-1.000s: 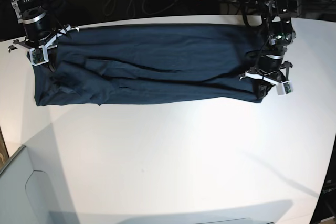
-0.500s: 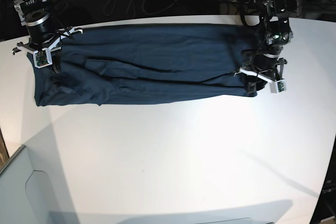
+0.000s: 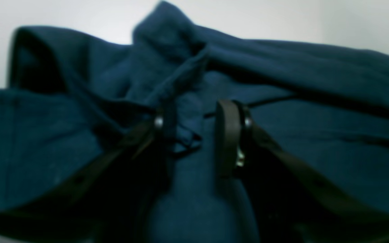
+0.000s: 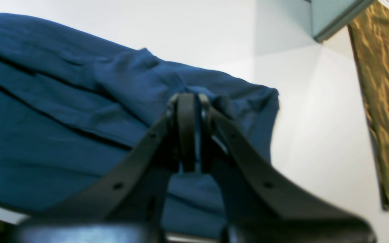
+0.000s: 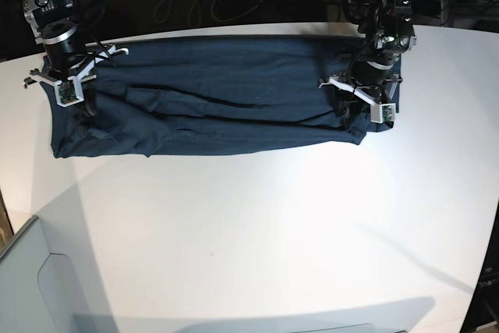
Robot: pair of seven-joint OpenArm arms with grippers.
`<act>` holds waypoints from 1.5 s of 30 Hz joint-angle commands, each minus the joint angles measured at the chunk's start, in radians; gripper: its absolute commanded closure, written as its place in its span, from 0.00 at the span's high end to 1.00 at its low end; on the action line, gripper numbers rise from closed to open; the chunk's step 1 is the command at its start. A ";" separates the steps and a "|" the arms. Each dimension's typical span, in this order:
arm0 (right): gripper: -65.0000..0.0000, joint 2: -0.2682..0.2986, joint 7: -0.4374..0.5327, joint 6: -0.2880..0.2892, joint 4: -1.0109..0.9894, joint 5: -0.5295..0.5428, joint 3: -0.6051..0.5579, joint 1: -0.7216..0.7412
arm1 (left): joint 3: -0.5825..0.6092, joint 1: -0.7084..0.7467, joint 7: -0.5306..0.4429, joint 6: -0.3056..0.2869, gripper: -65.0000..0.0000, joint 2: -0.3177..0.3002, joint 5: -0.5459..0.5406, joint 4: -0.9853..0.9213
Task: Fold the T-shirt properly
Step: 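Lower the hem onto the folded shirt and release with both grippers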
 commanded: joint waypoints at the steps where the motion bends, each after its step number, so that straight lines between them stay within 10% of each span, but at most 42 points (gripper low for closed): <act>1: 0.00 0.008 0.027 -0.001 0.015 0.011 0.005 -0.001 | -0.002 -0.002 -0.021 -0.003 0.30 -0.004 -0.006 0.036; 45: 0.00 0.006 0.027 -0.001 0.000 0.009 -0.008 0.019 | -0.025 -0.031 -0.019 0.000 0.30 0.002 0.062 -0.021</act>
